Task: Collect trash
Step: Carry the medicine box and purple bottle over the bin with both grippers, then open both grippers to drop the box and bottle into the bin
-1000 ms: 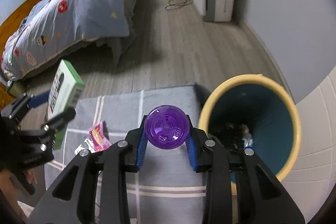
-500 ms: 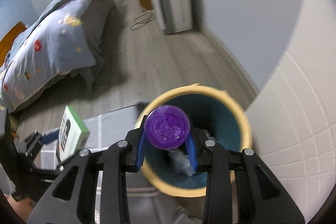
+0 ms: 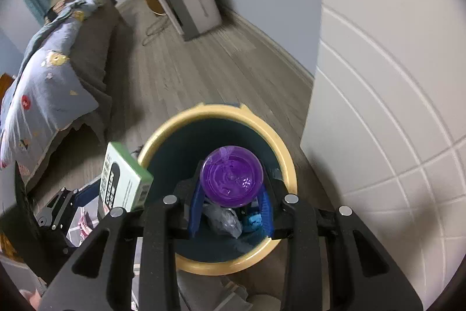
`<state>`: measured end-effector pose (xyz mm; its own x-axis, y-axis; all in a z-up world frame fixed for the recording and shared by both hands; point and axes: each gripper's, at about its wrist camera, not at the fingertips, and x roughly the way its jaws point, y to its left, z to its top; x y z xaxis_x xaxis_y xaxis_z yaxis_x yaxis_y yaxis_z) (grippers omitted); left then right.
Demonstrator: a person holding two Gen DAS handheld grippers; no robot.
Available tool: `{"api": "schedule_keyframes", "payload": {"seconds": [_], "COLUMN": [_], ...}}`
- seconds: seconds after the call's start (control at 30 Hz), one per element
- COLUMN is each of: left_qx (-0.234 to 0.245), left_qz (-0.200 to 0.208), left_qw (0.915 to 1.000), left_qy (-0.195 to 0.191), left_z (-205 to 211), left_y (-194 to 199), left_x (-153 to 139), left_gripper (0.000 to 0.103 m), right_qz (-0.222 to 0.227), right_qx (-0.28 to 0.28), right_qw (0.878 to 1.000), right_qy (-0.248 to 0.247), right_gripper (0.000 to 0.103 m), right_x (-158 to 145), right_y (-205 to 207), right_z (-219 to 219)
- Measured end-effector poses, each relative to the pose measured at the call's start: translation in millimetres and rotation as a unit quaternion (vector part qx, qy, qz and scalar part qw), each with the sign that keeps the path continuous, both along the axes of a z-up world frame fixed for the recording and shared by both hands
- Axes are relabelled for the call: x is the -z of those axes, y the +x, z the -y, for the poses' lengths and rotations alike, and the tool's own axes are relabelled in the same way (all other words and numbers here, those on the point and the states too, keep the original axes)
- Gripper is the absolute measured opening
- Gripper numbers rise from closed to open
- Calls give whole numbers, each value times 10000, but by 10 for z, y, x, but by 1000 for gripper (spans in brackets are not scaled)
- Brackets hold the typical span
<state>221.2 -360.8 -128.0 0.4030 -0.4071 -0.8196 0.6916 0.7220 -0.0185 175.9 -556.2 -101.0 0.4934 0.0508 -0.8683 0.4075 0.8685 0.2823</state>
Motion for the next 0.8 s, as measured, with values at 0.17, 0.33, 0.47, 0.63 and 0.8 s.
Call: {"api": "schedule_keyframes", "payload": {"seconds": [0.17,0.33,0.47,0.63,0.8], "left_qx": [-113,-413,-586,-828,-916], "left_qz": [-152,-446,-506,-648,-400], "left_qw": [9998,9981,9967,9939,9945], "left_qy": [-8,-53,-222,-338,-317], "left_z": [113,95,54,-74,-166], "left_y": [62,226,342,415,442], "left_x": [153,282,289,322,256], "left_gripper": [78,78,78,79,88], "right_qz": [-198,-294,-412,-467,-534], "right_qx": [-10,-2,-138,-229,-310], "right_qw": [9998,9995,9990,9986,9981], "right_qy": [75,118,79,63,57], "right_gripper": [32,32,32,32,32], "right_x": [158,230,290,328,375], "right_y": [18,23,45,88,126], "right_z": [1,7,-57,-101,-158]}}
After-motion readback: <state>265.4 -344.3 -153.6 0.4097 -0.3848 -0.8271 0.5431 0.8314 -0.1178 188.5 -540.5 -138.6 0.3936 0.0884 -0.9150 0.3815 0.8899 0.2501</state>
